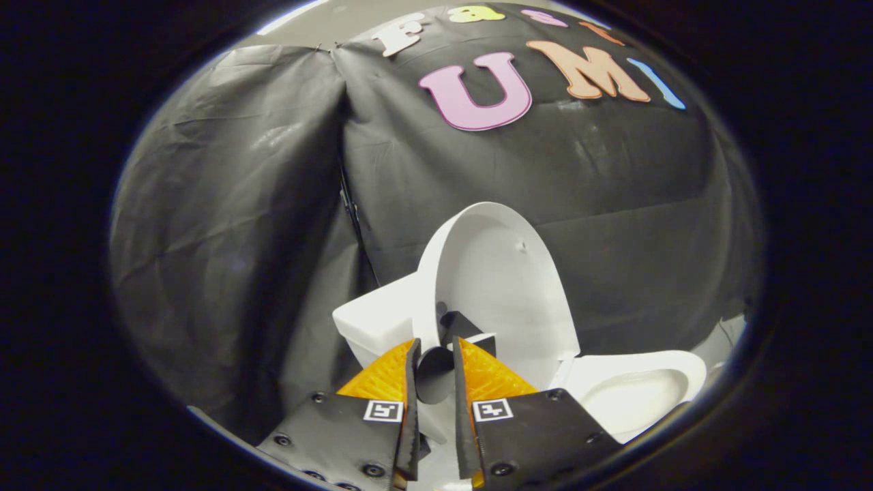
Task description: Open the toilet lid.
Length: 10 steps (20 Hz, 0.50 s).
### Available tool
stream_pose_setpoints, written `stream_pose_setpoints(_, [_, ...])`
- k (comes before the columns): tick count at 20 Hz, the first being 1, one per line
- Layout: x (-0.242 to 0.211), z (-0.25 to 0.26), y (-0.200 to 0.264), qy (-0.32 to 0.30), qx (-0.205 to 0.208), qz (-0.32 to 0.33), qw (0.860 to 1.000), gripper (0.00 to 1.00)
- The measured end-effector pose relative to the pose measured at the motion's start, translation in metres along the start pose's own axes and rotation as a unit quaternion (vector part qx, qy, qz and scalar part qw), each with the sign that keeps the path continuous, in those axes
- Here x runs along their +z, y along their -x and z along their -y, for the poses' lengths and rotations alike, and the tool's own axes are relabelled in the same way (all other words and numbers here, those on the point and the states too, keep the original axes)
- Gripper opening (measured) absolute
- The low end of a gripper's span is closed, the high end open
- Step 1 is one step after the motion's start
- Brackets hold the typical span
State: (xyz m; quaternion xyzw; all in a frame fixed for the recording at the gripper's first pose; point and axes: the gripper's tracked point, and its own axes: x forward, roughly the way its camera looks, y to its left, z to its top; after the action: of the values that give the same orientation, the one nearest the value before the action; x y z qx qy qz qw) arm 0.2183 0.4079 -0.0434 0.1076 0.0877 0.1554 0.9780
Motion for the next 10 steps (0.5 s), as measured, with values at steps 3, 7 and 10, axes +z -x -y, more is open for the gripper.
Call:
stream_pose_setpoints(3, [0.0013, 0.0029, 0.0009, -0.003, 0.006, 0.003, 1.0, 0.23])
stream_pose_setpoints(7, [0.0021, 0.0023, 0.0008, -0.002, 0.005, 0.008, 1.0, 0.23])
stream_pose_setpoints(10, [0.0035, 0.0027, -0.0004, 0.022, 0.009, 0.011, 1.0, 0.23])
